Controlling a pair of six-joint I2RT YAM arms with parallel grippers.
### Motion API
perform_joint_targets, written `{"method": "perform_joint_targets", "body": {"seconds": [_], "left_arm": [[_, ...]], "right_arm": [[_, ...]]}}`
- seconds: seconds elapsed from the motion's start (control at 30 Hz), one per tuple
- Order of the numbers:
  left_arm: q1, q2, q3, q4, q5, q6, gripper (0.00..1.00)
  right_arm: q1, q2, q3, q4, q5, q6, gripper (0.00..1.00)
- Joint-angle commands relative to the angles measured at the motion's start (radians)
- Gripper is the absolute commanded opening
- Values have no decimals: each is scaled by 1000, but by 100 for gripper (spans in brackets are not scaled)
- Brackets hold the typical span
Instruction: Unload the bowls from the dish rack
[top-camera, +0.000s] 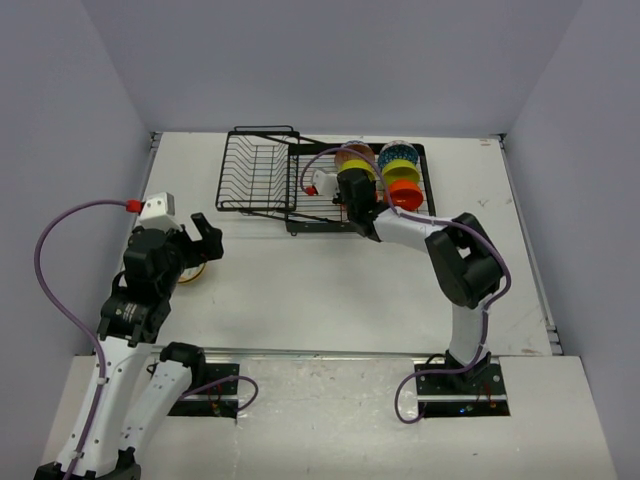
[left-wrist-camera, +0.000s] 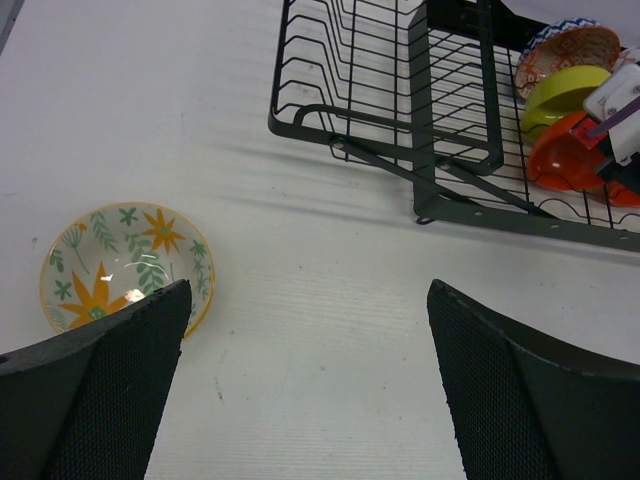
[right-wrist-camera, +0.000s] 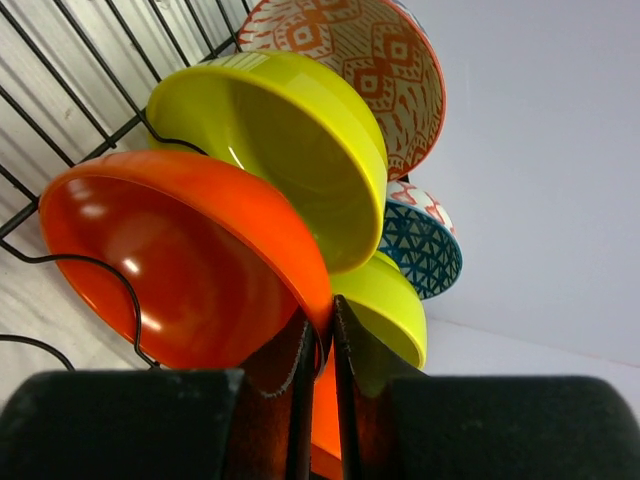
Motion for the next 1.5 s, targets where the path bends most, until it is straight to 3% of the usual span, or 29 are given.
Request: {"method": "perform_joint_targets", "body": {"seconds": [0.0, 0.6, 0.97, 1.27, 1.3, 1.37, 1.4, 1.47], "left_arm": [[-8, -15, -7, 41, -22, 23, 100], [-6, 10, -2, 29, -52, 17, 100], [-6, 5, 0, 26, -62, 16, 100], [-5, 3, 1, 18, -87, 8, 100], [-6, 2, 3, 18, -90, 7, 100], [-5, -4, 3, 15, -99, 3, 100], [-3, -7, 4, 12, -117, -4, 100], [4, -21, 10, 0, -142, -12, 100]], "right_arm": [[18, -72, -23, 153, 23, 3, 0], [21, -113, -104, 354, 68, -8, 0], [28, -199, -98, 373, 101, -5, 0], [45, -285, -69, 226, 88, 86, 0], [50, -314, -63, 153, 81, 110, 0], [77, -354, -11, 21, 57, 265, 0], [87, -375, 20, -161, -1, 435, 0], [108, -451, 98, -343, -105, 625, 0]]}}
